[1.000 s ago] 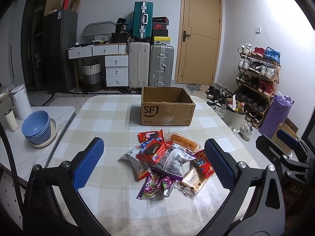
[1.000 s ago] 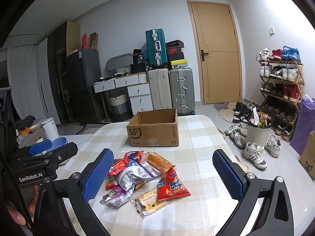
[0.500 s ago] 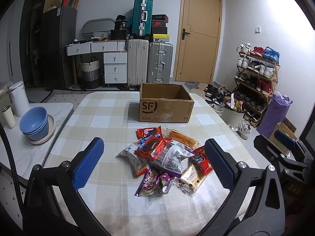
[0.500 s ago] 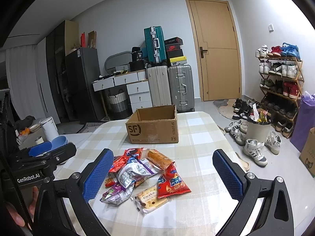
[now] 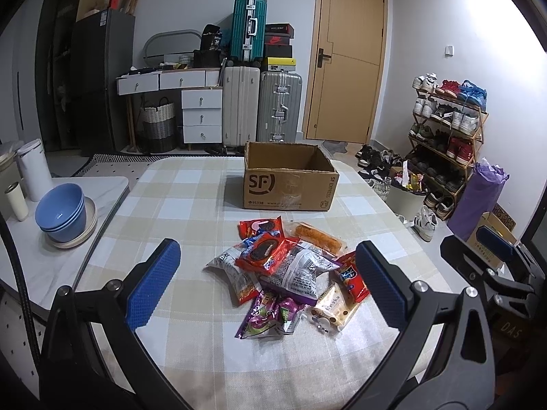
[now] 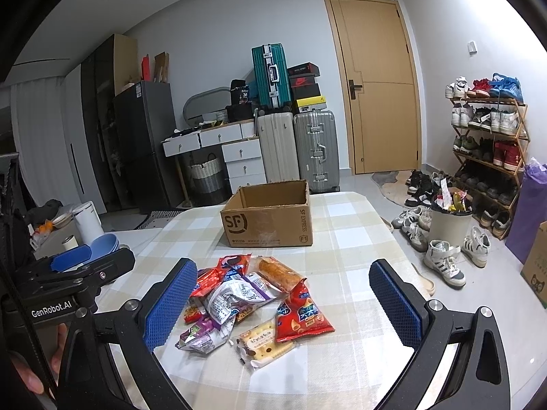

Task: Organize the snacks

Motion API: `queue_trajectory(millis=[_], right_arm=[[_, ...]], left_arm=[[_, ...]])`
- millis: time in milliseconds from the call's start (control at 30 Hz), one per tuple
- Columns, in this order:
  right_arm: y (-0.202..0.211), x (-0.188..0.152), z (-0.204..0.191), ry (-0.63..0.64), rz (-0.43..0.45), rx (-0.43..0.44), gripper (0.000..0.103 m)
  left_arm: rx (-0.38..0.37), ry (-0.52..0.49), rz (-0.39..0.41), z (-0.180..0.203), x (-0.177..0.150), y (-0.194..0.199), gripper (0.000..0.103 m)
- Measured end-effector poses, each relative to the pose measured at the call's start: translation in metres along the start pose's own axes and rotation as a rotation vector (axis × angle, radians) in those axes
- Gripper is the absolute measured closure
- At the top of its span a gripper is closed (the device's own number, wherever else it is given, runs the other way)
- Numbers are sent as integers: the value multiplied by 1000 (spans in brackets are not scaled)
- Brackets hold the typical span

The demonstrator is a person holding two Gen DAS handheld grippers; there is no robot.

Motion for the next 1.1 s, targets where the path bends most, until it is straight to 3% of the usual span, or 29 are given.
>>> queue_trajectory(millis=[400, 700, 767, 900, 1100], right_arm=[[-4, -6, 1, -2, 1, -14, 1], [-27, -27, 11, -3, -63, 8, 1], [-35, -35, 11, -18, -84, 58, 1], [-61, -59, 15, 0, -145, 75, 1], [-119, -113, 26, 13, -320, 99, 2]], left_arm=[[26, 4, -21, -9, -9, -7, 1], [37, 26, -72, -16, -29, -40, 1], [45, 28, -101, -21, -39, -53, 1], [42, 42, -169, -33, -68, -86, 1], [-10, 58, -252, -38, -102, -137, 1]])
Point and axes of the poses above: each gripper's, at about its wrist camera, not at the fingertips, and y roughly against the way its jaws point, z to its right, x to its top, the point moved 10 cm from there along -y, roughly the way its jaws point, and after that the axes turned 14 degrees about z, right-handed, at the moved point
